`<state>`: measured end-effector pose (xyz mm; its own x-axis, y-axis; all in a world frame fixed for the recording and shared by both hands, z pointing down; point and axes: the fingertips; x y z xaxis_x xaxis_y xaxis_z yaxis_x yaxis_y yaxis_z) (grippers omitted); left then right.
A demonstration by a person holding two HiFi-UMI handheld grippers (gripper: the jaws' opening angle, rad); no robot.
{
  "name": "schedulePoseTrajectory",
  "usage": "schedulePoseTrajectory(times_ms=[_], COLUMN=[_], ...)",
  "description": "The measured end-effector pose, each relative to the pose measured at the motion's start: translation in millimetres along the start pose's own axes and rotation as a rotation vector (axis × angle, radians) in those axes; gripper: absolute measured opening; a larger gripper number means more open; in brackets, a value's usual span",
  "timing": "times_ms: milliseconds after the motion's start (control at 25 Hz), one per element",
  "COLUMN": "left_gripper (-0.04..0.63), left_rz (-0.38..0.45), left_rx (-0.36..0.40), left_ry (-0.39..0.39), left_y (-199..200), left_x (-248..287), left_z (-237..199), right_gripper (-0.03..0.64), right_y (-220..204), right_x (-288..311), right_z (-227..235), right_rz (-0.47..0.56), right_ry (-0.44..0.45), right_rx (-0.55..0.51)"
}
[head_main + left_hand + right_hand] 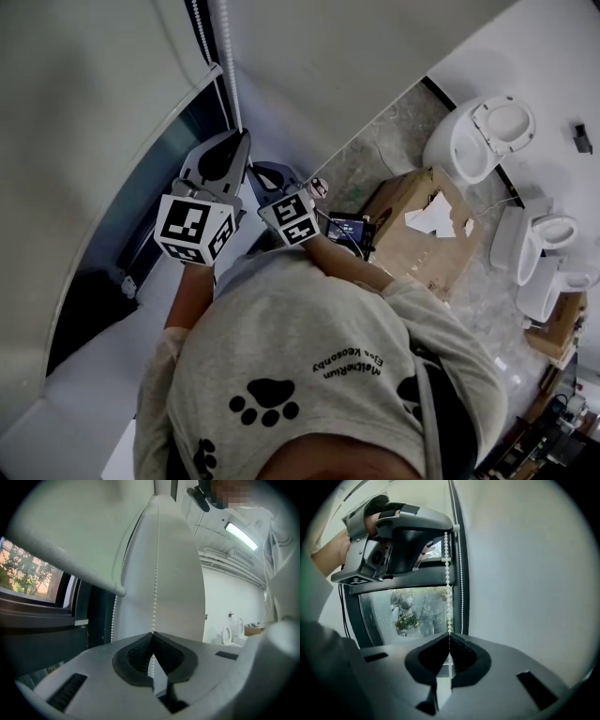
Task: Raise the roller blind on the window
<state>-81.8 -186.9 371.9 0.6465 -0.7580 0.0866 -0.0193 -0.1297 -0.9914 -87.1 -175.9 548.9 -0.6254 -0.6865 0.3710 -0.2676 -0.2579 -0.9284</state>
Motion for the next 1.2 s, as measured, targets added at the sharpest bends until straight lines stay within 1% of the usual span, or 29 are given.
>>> schedulePoseTrajectory(times_ms=[120,200,320,440,560,680,800,1000,1040,1120,1200], left_gripper=[0.008,0.008,0.008,0.008,0.008,0.008,0.008,0.008,0.008,0.008,0.008], left_rz=[-0.006,-0.010,-0.022,-0.044,-0.086,-0.124,-0.159,-0.181,-0.181,-0.178,-0.175], left_rx=[-0.029,-0.035,-0.037,-0.057,-0.091,-0.134,-0.148,-0.161,-0.161,-0.161,-0.163], left_ry=[-0.014,-0.017,-0.008,0.001,0.002,-0.001,-0.005,-0.006,-0.007,-0.009,-0.008], left_y=[-9.8,-15.8,-23.4,-34.0,-52.5,-80.4,-103.7,-119.8,-120.8,-122.5,-123.0], left_x=[1.4,1.9,0.9,-0.1,0.7,2.9,3.3,3.9,3.8,4.7,6.5], left_z=[3.2,4.7,3.6,-1.3,-6.1,-5.2,-1.3,-2.5,-3.6,-5.8,-7.8], right_gripper=[0.009,0.009,0.011,0.011,0.011,0.011,0.011,0.012,0.025,0.111,0.140], right_y=[-9.2,-14.9,-20.4,-20.5,-15.4,-15.9,-17.1,-20.6,-21.7,-23.9,-22.4], right_x=[1.0,1.9,1.8,0.4,-0.2,-1.7,-3.7,-5.3,-5.8,-7.7,-11.2], right_z=[-0.9,0.1,1.4,1.8,0.7,-0.4,-2.1,-2.6,-3.8,-5.4,-5.8], right_rz=[-0.025,-0.041,-0.058,-0.058,-0.053,-0.053,-0.057,-0.079,-0.086,-0.104,-0.106], right_ry=[0.006,0.006,0.005,0.003,0.005,0.010,0.019,0.025,0.029,0.038,0.050], right_rx=[0.000,0.006,0.012,0.009,-0.014,-0.049,-0.057,-0.085,-0.095,-0.109,-0.111])
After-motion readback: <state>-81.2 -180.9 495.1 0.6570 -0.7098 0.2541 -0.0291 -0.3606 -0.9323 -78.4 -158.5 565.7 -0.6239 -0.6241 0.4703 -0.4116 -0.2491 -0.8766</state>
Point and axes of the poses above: the fingertips, and each gripper's own axes: x forward along the fingers, z to its right, y out of its top, and after that the axes turned 6 degrees about -y, right-handed
